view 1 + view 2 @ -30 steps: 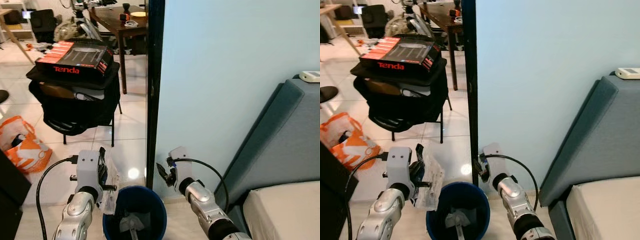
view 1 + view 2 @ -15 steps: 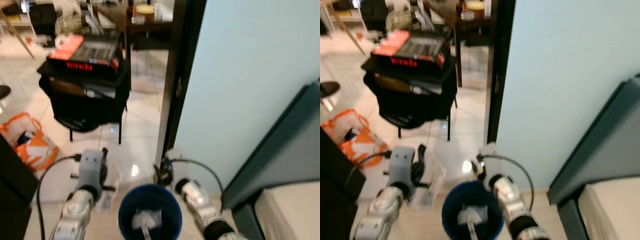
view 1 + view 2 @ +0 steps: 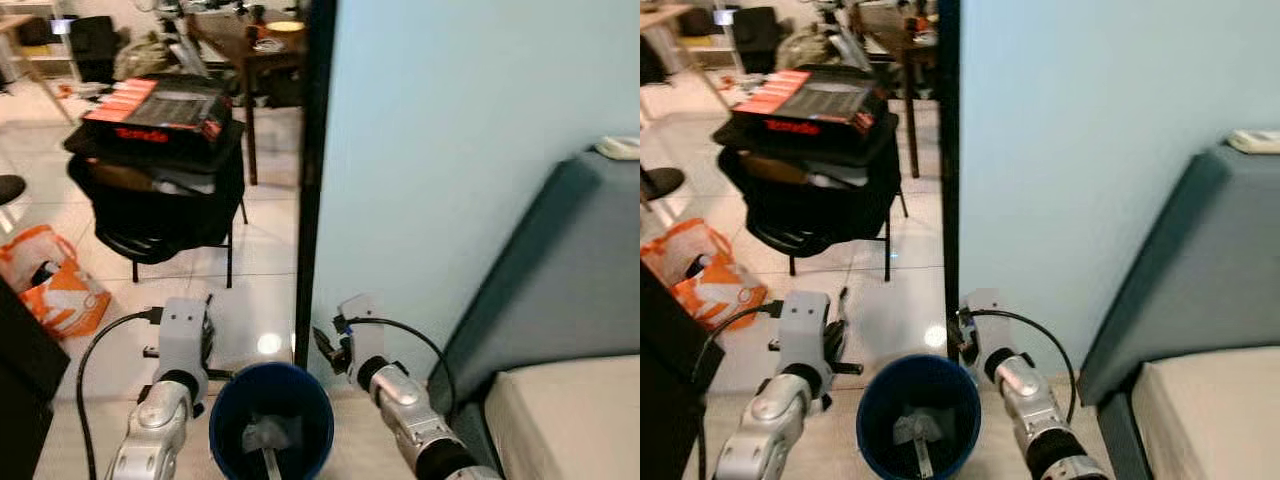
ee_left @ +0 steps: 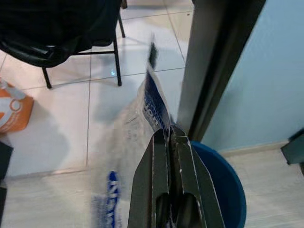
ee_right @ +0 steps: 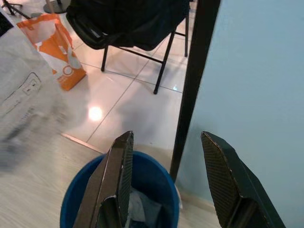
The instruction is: Clean up the room
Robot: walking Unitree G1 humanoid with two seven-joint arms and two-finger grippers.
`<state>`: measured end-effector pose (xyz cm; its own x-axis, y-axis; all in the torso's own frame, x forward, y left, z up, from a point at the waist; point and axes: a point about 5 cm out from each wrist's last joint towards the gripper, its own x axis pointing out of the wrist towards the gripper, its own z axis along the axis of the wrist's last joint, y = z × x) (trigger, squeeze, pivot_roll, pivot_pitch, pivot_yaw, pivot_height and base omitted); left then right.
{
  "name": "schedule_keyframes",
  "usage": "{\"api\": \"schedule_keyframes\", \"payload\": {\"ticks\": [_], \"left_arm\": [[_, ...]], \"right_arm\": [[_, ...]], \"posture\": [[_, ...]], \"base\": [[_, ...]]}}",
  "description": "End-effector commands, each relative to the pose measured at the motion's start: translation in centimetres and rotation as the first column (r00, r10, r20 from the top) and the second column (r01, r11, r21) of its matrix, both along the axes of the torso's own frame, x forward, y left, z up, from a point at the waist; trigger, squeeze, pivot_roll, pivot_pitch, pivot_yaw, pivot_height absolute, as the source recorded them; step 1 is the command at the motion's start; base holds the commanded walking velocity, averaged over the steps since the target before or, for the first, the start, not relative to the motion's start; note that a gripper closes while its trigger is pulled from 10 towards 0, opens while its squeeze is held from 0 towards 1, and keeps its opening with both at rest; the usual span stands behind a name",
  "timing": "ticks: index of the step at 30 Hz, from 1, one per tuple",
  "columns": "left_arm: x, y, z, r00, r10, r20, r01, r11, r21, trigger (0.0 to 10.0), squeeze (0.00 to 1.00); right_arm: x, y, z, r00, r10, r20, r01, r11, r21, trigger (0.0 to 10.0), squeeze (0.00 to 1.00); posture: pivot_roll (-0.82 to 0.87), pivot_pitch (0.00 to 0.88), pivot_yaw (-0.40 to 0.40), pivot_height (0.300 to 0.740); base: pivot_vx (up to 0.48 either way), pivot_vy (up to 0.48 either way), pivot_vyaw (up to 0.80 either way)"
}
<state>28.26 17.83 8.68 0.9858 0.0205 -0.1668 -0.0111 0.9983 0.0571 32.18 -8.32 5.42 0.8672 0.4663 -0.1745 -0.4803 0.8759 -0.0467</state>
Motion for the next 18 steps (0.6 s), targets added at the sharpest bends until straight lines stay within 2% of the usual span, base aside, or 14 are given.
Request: {"api": "schedule_keyframes", "payload": {"ticks": [1, 4, 8, 10, 13, 15, 16, 18], "left_arm": [[-0.3, 0.6, -0.4, 1.0, 0.013, -0.01, -0.013, 0.999, 0.03, 10.0, 0.0], [-0.3, 0.6, -0.7, 1.0, -0.006, -0.022, 0.008, 0.998, 0.057, 10.0, 0.0], [0.1, -0.2, -1.6, 0.991, -0.117, -0.068, 0.124, 0.987, 0.106, 10.0, 0.0], [0.7, -0.7, -2.1, 0.98, -0.178, -0.089, 0.189, 0.971, 0.147, 10.0, 0.0], [1.2, -1.0, -2.2, 0.971, -0.22, -0.094, 0.234, 0.955, 0.179, 10.0, 0.0], [2.1, -1.4, -2.3, 0.959, -0.26, -0.109, 0.279, 0.935, 0.218, 10.0, 0.0], [2.1, -1.4, -2.3, 0.959, -0.26, -0.109, 0.279, 0.935, 0.218, 10.0, 0.0], [3.1, -1.7, -2.2, 0.957, -0.266, -0.118, 0.288, 0.923, 0.256, 10.0, 0.0]], "right_arm": [[-0.2, 0.5, -0.2, 1.0, 0.011, -0.01, -0.011, 1.0, 0.005, 10.0, 0.0], [-0.1, 0.5, -0.2, 1.0, 0.014, -0.011, -0.014, 1.0, 0.001, 10.0, 0.0], [-0.1, 0.2, -0.5, 1.0, 0.013, -0.026, -0.014, 0.999, -0.04, 10.0, 0.0], [-0.1, 0.1, -0.6, 0.999, 0.005, -0.035, -0.007, 0.999, -0.053, 10.0, 0.0], [-0.1, 0.1, -0.8, 0.999, 0.005, -0.048, -0.008, 0.998, -0.062, 10.0, 0.0], [-0.3, 0.3, -1.5, 0.994, 0.035, -0.108, -0.047, 0.993, -0.107, 10.0, 0.0], [-0.3, 0.3, -1.5, 0.994, 0.035, -0.108, -0.047, 0.993, -0.107, 10.0, 0.0], [-0.7, 0.6, -2.1, 0.985, 0.076, -0.155, -0.098, 0.985, -0.142, 10.0, 0.0]], "posture": [[0.09, 0.087, -0.046, 0.74], [0.09, 0.085, -0.047, 0.74], [0.09, 0.085, -0.051, 0.74], [0.08, 0.087, -0.051, 0.74], [0.08, 0.093, -0.049, 0.74], [0.08, 0.099, -0.043, 0.74], [0.08, 0.099, -0.043, 0.74], [0.06, 0.102, -0.031, 0.74]], "base": [[0.0, 0.0, 0.0], [0.0, 0.0, 0.0], [0.0, 0.0, 0.0], [0.0, 0.0, 0.0], [0.0, 0.0, 0.0], [0.0, 0.0, 0.0], [0.0, 0.0, 0.0], [0.0, 0.0, 0.0]]}}
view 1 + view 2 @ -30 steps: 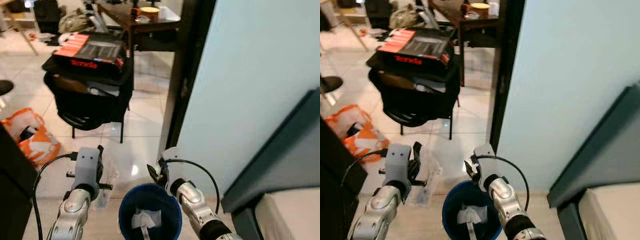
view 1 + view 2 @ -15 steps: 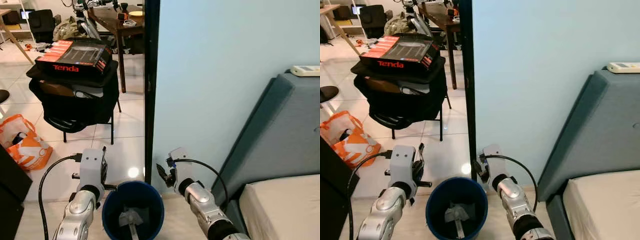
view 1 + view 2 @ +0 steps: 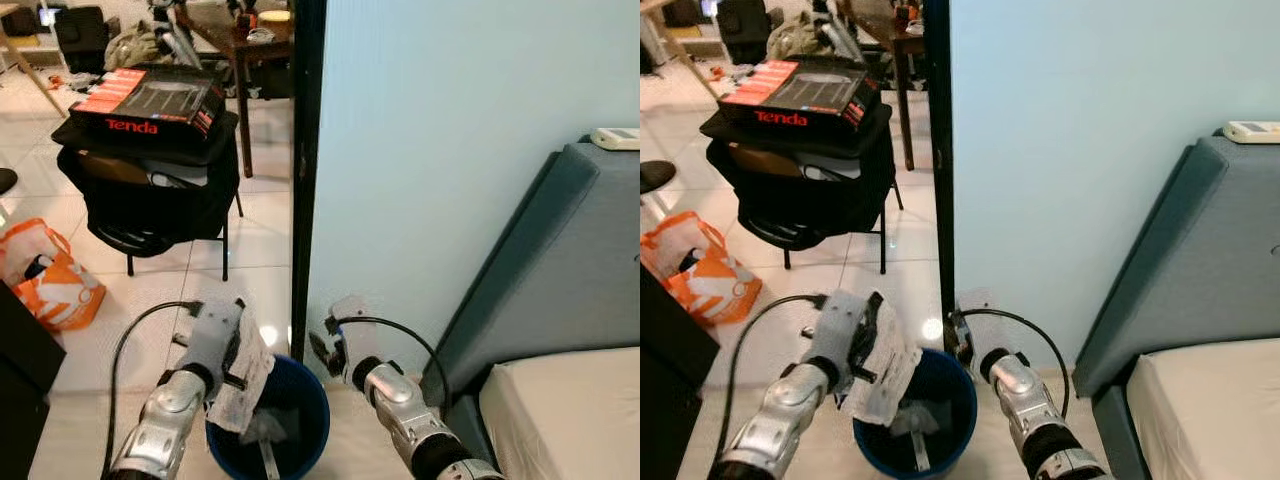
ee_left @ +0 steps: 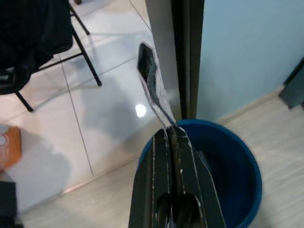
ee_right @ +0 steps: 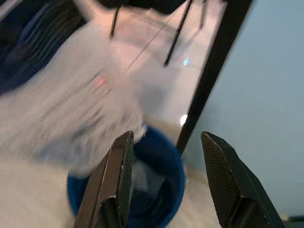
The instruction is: Clean up the room
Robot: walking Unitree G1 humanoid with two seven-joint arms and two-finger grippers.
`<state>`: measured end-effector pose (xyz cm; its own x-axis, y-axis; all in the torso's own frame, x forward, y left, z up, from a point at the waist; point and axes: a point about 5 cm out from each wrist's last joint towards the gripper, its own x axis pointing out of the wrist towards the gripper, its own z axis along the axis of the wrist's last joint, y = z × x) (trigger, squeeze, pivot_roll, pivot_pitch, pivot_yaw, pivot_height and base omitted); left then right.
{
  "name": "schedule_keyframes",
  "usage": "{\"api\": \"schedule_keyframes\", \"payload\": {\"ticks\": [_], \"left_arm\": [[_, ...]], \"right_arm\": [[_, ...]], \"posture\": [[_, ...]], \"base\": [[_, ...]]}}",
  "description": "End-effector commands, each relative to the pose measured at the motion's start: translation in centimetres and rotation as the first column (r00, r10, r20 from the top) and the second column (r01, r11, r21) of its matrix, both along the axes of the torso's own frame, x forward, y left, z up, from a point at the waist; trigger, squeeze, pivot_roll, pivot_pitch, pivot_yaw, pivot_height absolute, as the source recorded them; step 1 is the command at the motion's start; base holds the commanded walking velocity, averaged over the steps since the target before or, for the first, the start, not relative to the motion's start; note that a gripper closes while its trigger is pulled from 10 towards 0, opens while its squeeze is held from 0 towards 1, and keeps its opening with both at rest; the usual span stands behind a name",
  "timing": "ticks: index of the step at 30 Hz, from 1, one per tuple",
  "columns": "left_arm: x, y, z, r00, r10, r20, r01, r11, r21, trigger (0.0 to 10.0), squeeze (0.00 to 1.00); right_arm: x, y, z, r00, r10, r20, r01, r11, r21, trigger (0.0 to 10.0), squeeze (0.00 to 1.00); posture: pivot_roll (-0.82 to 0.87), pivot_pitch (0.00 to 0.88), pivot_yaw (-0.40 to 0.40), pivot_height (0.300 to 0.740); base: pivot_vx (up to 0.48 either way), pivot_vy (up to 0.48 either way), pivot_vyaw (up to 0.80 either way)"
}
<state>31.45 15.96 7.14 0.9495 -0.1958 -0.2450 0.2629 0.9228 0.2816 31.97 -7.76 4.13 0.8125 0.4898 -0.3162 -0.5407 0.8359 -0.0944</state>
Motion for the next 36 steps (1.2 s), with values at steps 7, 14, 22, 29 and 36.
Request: {"api": "schedule_keyframes", "payload": {"ticks": [7, 14, 22, 29, 36], "left_arm": [[0.7, -0.8, -0.2, 0.999, -0.033, 0.005, 0.033, 0.999, 0.024, 10.0, 0.0], [0.8, -1.3, -0.5, 0.998, -0.059, 0.011, 0.059, 0.998, 0.008, 10.0, 0.0], [0.8, -1.3, -0.8, 0.997, -0.077, 0.007, 0.077, 0.997, 0.011, 10.0, 0.0], [0.7, -1.4, -0.9, 0.996, -0.083, 0.014, 0.083, 0.997, 0.008, 10.0, 0.0], [0.7, -1.5, -1.0, 0.996, -0.09, 0.016, 0.09, 0.996, 0.004, 10.0, 0.0]], "right_arm": [[-0.5, -0.2, -0.9, 0.999, -0.008, -0.046, 0.007, 1.0, -0.027, 10.0, 0.0], [-0.5, -0.5, -0.9, 0.997, -0.035, -0.063, 0.035, 0.999, 0.011, 10.0, 0.0], [-0.5, -0.5, -1.0, 0.998, -0.03, -0.063, 0.03, 1.0, 0.0, 10.0, 0.0], [-0.4, -0.4, -0.9, 0.997, -0.028, -0.066, 0.028, 1.0, 0.005, 10.0, 0.0], [-0.4, -0.5, -0.8, 0.998, -0.03, -0.063, 0.03, 1.0, 0.006, 10.0, 0.0]], "posture": [[0.05, 0.098, -0.027, 0.74], [0.04, 0.105, -0.028, 0.725], [0.05, 0.108, -0.03, 0.7], [0.05, 0.11, -0.033, 0.675], [0.04, 0.109, -0.032, 0.656]], "base": [[0.0, 0.0, 0.0], [0.0, 0.0, 0.0], [0.0, 0.0, 0.0], [0.0, 0.0, 0.0], [0.0, 0.0, 0.0]]}}
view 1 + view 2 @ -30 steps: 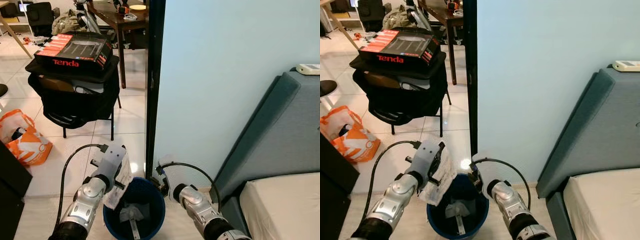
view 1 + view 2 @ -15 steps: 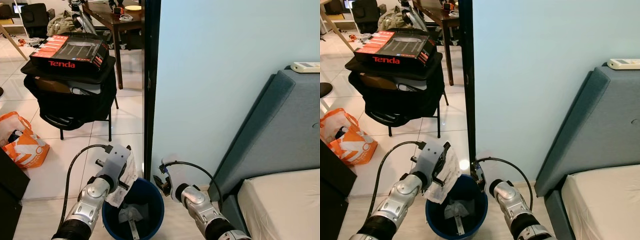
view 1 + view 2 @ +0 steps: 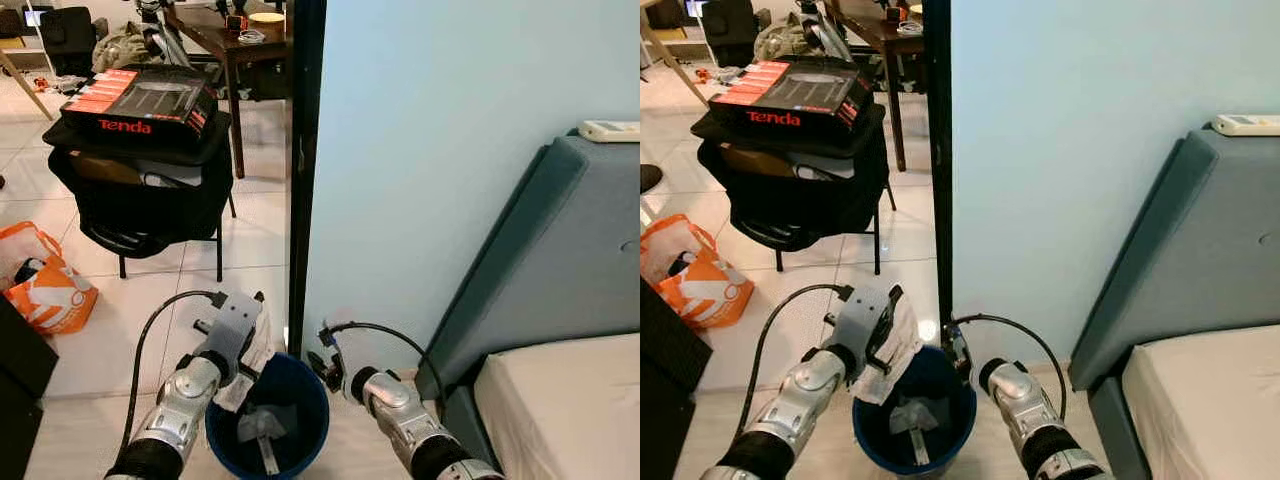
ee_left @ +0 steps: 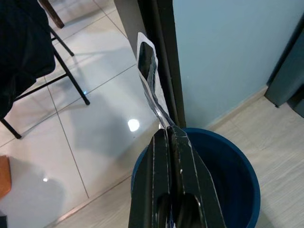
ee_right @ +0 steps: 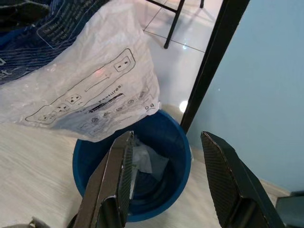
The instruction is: Clean up the room
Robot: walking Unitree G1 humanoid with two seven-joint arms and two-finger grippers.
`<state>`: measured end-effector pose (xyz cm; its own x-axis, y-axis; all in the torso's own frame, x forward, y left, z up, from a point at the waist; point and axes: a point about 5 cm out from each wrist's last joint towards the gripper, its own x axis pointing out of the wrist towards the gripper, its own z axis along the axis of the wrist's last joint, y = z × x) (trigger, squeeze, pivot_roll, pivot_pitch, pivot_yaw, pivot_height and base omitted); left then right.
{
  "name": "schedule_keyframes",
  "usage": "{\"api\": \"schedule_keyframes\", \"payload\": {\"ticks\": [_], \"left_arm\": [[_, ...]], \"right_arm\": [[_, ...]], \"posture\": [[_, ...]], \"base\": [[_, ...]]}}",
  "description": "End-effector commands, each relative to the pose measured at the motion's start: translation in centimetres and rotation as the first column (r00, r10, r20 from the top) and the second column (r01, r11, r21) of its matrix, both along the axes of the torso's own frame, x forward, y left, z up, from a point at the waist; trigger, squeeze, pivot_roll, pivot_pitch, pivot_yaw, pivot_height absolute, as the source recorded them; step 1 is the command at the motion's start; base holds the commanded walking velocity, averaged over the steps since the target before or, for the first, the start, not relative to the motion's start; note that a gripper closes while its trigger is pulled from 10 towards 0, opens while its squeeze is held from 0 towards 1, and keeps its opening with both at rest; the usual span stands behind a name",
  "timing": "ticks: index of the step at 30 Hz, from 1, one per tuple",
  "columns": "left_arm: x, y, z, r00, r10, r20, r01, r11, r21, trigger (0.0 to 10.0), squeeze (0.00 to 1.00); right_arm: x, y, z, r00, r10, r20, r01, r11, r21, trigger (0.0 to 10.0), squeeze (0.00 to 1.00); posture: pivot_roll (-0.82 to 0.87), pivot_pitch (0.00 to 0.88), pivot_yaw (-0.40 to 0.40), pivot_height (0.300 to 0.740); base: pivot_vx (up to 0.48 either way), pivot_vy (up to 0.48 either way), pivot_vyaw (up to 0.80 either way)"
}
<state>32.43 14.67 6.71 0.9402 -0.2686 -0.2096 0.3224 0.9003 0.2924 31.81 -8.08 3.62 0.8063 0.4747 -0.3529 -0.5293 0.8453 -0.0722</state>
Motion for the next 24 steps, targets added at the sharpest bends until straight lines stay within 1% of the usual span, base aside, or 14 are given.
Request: {"api": "schedule_keyframes", "payload": {"ticks": [1, 3, 10, 18, 20, 24], "left_arm": [[-0.23, -0.27, -0.57, 1.0, -0.015, -0.021, 0.015, 1.0, 0.004, 10.0, 0.0], [-0.22, -0.3, -0.56, 1.0, -0.02, -0.019, 0.02, 1.0, 0.003, 10.0, 0.0], [-0.16, -0.54, -0.38, 0.999, -0.035, -0.009, 0.035, 0.999, -0.008, 10.0, 0.0], [-0.04, -1.11, 0.02, 0.997, -0.073, 0.008, 0.074, 0.996, -0.04, 10.0, 0.0], [0.06, -1.15, 0.15, 0.996, -0.084, 0.011, 0.084, 0.996, -0.034, 10.0, 0.0], [0.38, -1.07, 0.39, 0.995, -0.1, 0.013, 0.1, 0.995, -0.015, 10.0, 0.0]], "right_arm": [[-0.2, -0.15, -0.31, 1.0, -0.012, -0.018, 0.012, 1.0, 0.009, 10.0, 0.0], [-0.18, -0.14, -0.28, 1.0, -0.013, -0.016, 0.014, 1.0, 0.009, 10.0, 0.0], [-0.16, -0.19, -0.24, 1.0, -0.017, -0.011, 0.017, 1.0, 0.009, 10.0, 0.0], [-0.21, -0.15, -0.3, 1.0, -0.019, -0.016, 0.019, 1.0, 0.009, 10.0, 0.0], [-0.28, -0.07, -0.35, 1.0, -0.019, -0.024, 0.019, 0.999, 0.026, 10.0, 0.0], [-0.33, -0.11, -0.4, 1.0, -0.02, -0.024, 0.02, 1.0, 0.02, 10.0, 0.0]], "posture": [[0.04, 0.109, -0.031, 0.651], [0.04, 0.108, -0.031, 0.643], [0.04, 0.111, -0.029, 0.643], [0.04, 0.114, -0.024, 0.643], [0.04, 0.118, -0.023, 0.633], [0.04, 0.128, -0.022, 0.619]], "base": [[0.0, 0.0, 0.0], [0.0, 0.0, 0.0], [0.0, 0.0, 0.0], [0.0, 0.0, 0.0], [0.0, 0.0, 0.0], [0.0, 0.0, 0.0]]}}
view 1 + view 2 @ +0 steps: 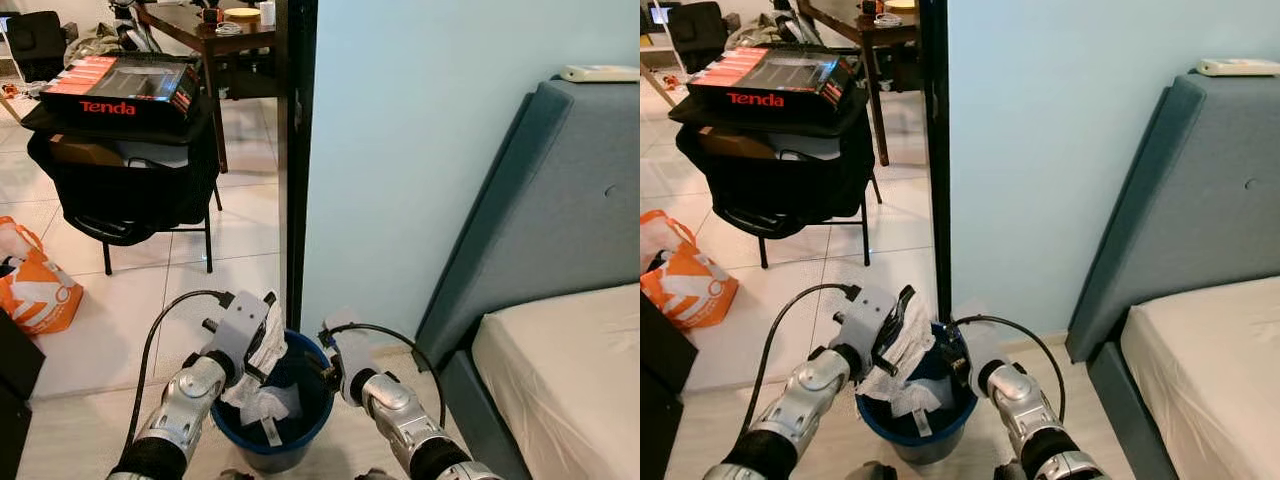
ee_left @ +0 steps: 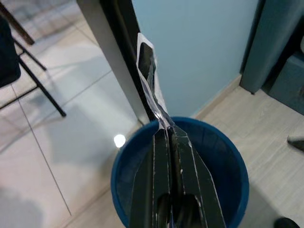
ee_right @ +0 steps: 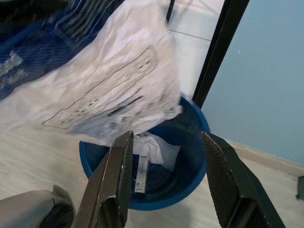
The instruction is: Clean up the room
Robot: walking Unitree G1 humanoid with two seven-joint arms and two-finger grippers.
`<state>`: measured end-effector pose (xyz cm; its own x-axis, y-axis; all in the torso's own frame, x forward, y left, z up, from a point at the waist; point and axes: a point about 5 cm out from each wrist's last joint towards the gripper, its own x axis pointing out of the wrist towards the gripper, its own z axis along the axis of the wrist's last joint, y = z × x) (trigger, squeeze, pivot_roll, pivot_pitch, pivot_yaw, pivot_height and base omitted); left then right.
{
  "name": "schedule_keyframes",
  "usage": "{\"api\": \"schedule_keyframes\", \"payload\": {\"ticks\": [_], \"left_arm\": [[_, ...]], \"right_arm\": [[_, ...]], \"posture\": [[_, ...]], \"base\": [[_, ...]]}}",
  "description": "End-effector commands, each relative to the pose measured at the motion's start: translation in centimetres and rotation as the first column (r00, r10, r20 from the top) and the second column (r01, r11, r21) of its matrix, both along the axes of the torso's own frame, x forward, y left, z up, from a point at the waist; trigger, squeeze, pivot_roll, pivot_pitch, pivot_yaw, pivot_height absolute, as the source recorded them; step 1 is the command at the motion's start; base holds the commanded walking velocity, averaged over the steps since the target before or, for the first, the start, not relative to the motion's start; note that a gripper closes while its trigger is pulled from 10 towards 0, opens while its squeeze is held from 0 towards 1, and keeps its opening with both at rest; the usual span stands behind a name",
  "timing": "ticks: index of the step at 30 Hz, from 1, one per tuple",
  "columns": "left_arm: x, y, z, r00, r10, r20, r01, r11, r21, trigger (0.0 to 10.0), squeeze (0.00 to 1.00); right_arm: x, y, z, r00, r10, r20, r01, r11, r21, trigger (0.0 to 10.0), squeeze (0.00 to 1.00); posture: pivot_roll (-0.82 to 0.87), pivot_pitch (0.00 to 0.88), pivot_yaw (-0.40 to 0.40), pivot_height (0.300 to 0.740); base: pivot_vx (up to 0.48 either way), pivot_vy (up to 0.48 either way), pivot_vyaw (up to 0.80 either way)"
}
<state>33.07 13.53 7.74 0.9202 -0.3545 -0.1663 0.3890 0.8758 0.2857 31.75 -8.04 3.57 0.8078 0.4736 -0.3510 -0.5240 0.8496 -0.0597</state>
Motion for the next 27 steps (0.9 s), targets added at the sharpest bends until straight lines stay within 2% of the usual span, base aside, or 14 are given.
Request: {"api": "schedule_keyframes", "payload": {"ticks": [1, 15, 19, 23, 27], "left_arm": [[-0.2, 0.1, -0.6, 1.0, -0.016, -0.026, 0.017, 1.0, 0.014, 10.0, 0.0], [0.5, 0.4, -0.2, 0.998, -0.043, -0.047, 0.045, 0.998, 0.049, 10.0, 0.0], [0.8, 0.2, -0.3, 0.987, -0.128, -0.092, 0.137, 0.985, 0.1, 10.0, 0.0], [0.9, -0.2, -0.4, 0.981, -0.165, -0.105, 0.177, 0.976, 0.123, 10.0, 0.0], [0.6, -1.5, -1.0, 0.963, -0.236, -0.131, 0.256, 0.952, 0.169, 10.0, 0.0]], "right_arm": [[-0.3, -0.2, -0.4, 1.0, -0.013, -0.018, 0.013, 1.0, 0.007, 10.0, 0.0], [-0.5, -0.3, -0.5, 1.0, 0.013, -0.028, -0.013, 1.0, 0.013, 10.0, 0.0], [-0.4, -0.5, -0.3, 0.985, 0.164, -0.057, -0.166, 0.985, -0.039, 10.0, 0.0], [-0.6, -0.5, -0.3, 0.972, 0.228, -0.058, -0.231, 0.971, -0.067, 10.0, 0.0], [-1.1, -0.4, -0.5, 0.934, 0.353, -0.047, -0.356, 0.92, -0.164, 10.0, 0.0]], "posture": [[0.04, 0.128, -0.022, 0.614], [0.05, 0.146, -0.02, 0.614], [0.05, 0.151, -0.024, 0.614], [0.05, 0.15, -0.023, 0.614], [0.04, 0.144, -0.013, 0.614]], "base": [[0.0, 0.0, 0.0], [0.0, 0.0, 0.0], [0.0, 0.0, 0.0], [0.0, 0.0, 0.0], [0.0, 0.0, 0.0]]}}
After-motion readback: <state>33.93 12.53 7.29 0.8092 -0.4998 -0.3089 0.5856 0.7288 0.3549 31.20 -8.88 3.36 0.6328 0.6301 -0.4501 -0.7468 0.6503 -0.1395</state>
